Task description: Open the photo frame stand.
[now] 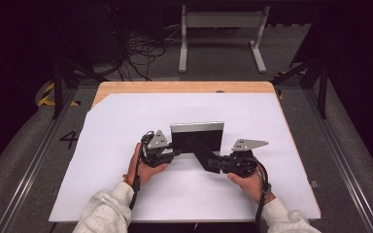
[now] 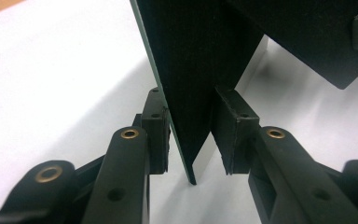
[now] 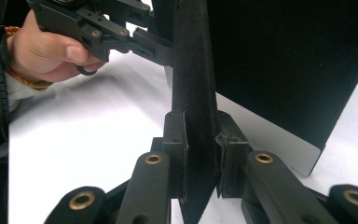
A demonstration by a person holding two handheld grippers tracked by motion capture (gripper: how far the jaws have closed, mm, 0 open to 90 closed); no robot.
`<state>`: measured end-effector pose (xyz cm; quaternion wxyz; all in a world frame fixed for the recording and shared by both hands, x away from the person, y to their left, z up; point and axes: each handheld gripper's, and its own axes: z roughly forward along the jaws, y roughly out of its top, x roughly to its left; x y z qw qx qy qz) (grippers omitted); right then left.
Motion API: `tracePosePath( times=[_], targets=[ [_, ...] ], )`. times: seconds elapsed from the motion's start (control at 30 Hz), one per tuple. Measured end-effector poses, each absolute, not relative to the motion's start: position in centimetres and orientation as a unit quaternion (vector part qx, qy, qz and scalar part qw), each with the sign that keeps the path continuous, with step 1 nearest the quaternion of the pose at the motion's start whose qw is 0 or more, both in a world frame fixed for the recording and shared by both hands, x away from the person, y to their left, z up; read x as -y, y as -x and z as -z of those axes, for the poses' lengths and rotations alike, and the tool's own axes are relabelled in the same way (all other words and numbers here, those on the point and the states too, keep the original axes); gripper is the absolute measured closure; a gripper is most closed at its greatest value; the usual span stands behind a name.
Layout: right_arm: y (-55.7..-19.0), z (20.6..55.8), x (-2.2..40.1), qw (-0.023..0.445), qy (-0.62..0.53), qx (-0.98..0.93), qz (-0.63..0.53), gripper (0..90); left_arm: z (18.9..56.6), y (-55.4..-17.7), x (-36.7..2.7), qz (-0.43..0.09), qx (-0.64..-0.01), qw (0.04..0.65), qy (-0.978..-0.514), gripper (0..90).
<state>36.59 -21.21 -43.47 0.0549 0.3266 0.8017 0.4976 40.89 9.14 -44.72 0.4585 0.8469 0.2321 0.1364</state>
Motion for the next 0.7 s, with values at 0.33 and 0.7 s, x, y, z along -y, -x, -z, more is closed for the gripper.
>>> tracePosePath(
  times=[0.33, 0.7],
  targets=[
    [-36.32, 43.71, 20.56, 0.077, -0.313, -0.816, -0.480, 77.8, 44.72, -40.97, -9.27, -0.142, -0.232, 0.459, -0.846, 67.9],
    [-36.03, 43.87, 20.46, 0.087, -0.303, -0.827, -0.466, 77.7, 44.55, -41.02, -9.63, -0.127, -0.227, 0.469, -0.844, 69.6]
  ],
)
